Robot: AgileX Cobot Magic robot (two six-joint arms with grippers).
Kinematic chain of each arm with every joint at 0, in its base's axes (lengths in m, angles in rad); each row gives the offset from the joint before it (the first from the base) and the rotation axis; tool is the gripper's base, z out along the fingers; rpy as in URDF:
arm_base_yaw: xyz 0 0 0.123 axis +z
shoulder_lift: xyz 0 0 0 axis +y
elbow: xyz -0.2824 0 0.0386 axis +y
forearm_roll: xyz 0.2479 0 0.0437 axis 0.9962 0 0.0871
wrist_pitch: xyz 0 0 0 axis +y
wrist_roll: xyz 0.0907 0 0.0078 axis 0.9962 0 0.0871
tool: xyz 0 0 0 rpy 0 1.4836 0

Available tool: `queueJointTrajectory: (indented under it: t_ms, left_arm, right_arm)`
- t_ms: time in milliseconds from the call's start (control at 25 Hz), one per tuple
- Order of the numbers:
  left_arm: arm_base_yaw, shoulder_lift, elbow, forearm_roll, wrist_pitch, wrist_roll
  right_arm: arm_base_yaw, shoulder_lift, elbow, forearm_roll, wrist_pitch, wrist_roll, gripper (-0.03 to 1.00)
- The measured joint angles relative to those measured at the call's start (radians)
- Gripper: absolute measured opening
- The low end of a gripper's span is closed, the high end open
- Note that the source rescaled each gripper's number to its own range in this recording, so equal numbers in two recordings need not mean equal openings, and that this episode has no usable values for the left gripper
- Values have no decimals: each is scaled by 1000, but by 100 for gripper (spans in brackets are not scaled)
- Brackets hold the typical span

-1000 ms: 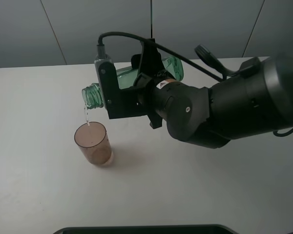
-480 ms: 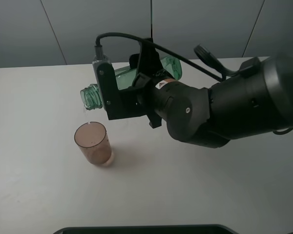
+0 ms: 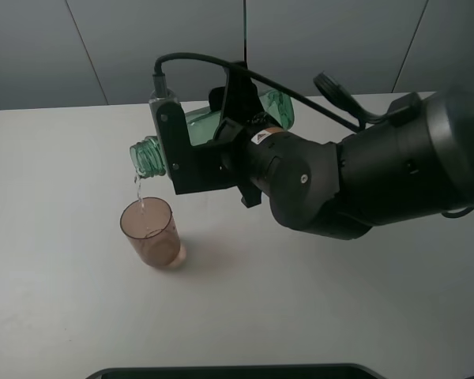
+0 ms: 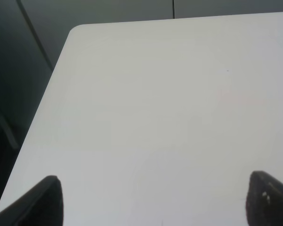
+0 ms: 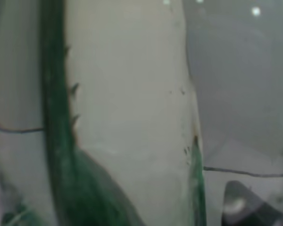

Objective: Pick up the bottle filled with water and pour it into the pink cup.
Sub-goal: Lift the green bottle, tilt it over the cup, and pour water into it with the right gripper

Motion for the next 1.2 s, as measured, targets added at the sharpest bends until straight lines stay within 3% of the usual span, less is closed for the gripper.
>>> queueJointTrajectory:
  t_ms: [1200]
  left_arm:
    - [0,0,0,0,0,-2]
  right_arm:
    - [-25,0,0,-48,-4,0,2]
